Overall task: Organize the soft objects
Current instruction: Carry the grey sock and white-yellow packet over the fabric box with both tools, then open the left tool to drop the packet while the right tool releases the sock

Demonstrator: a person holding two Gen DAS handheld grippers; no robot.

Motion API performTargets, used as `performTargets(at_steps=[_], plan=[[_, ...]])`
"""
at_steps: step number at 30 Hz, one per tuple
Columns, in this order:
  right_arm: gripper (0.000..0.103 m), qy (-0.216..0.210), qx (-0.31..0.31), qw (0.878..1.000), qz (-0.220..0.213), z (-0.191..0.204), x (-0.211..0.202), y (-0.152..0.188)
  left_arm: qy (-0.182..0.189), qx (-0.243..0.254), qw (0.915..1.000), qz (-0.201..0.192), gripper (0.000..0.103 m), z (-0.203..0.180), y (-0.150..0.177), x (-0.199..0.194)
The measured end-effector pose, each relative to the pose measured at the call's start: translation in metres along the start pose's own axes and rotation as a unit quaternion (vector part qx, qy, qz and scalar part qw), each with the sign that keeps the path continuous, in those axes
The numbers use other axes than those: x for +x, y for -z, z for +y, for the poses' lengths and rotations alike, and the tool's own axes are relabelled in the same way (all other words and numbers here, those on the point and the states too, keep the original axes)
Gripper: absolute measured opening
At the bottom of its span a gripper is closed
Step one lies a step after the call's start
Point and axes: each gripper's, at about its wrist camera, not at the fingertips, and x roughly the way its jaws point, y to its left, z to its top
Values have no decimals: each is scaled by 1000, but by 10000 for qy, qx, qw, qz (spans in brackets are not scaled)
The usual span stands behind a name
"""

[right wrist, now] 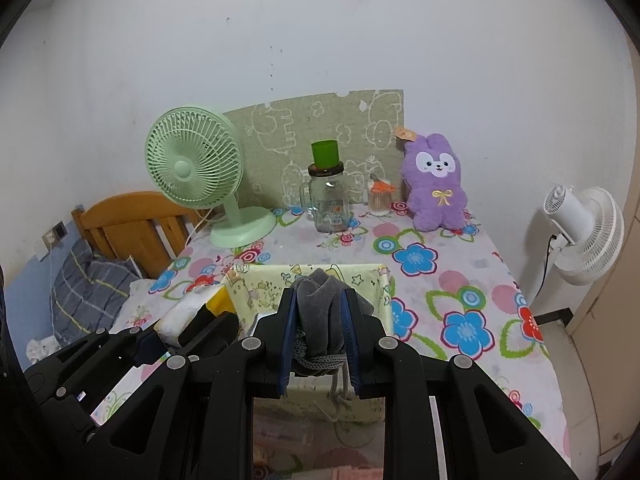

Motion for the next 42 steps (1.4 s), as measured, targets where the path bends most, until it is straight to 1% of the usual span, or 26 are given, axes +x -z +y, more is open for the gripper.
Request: performTargets(at_steps=[7, 9, 12, 16, 25, 36, 40, 41, 42], plan=[[26, 37, 11, 10000, 44, -1, 24, -8, 35, -41, 10000, 44, 23, 5, -6, 22], [26, 52, 6, 10000, 73, -1, 31, -9, 79, -32, 9999, 108, 23, 6, -7, 30], [26, 67, 24, 9999, 149, -2, 42, -9, 8, -19, 9998, 197, 23, 7, -7, 42], [26, 46, 130, 9996, 246, -4, 58, -7, 70, -41, 9995, 299, 23, 12, -5, 56], [26, 98, 135, 9988, 470, -3, 86, -1, 55, -98, 9989, 453, 32, 19, 0, 76], [26, 137, 152, 9975, 680, -4, 106, 4, 40, -178, 9974, 695, 39, 28, 4, 94], [28, 220, 105, 9967, 770, -3, 111, 5, 2, -163, 9970, 756, 49, 28, 5, 95], [28, 245, 102, 9966, 785, -3, 111, 5, 14, -165, 9970, 758, 49, 28, 5, 95], [31, 257, 113, 9964, 796, -4, 111, 5, 64, -183, 9968, 771, 50, 29, 6, 94]])
